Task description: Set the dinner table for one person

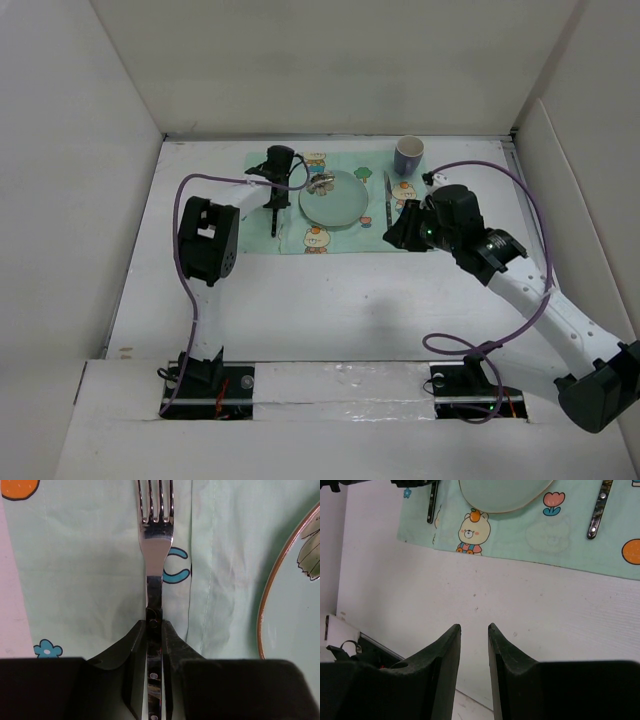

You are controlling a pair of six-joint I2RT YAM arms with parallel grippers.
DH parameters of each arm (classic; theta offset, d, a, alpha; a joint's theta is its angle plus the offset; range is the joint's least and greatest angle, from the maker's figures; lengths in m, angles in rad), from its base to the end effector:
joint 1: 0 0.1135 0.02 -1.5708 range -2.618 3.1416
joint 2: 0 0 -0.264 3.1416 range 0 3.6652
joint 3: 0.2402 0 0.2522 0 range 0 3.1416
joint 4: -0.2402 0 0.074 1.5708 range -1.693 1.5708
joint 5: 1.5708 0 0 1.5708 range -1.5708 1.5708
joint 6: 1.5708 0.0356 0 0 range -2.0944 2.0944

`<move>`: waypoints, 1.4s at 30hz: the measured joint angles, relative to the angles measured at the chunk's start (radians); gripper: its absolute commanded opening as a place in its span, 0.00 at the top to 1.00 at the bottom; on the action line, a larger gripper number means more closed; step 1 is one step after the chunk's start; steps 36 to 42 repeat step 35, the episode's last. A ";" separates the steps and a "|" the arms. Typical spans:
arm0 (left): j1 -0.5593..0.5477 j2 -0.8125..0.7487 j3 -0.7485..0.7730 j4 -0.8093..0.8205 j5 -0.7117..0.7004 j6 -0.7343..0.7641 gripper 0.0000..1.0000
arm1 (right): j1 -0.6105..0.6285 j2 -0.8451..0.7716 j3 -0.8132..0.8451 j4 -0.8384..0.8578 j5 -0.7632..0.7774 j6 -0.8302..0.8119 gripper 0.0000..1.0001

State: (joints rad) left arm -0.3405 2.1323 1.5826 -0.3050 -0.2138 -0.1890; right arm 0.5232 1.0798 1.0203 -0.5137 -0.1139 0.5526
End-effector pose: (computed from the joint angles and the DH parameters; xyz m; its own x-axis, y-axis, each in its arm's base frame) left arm 0.4476 -0.1506 0.1781 -0.7350 0.0657 -0.6748 0.0580 0.9977 0.0339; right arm 0.2020 0.1212 0.3323 -0.7038 0.1961 -0.6828 -0.2463 0.8341 0.4935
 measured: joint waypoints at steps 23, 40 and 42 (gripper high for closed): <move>0.000 -0.460 0.010 -0.045 -0.029 -0.127 0.43 | -0.055 0.054 0.322 -0.085 0.006 -0.018 1.00; 0.000 -1.130 -0.134 -0.018 -0.024 -0.270 0.12 | -0.182 -0.281 0.518 -0.059 0.351 -0.019 0.44; 0.000 -1.130 -0.134 -0.018 -0.024 -0.270 0.12 | -0.182 -0.281 0.518 -0.059 0.351 -0.019 0.44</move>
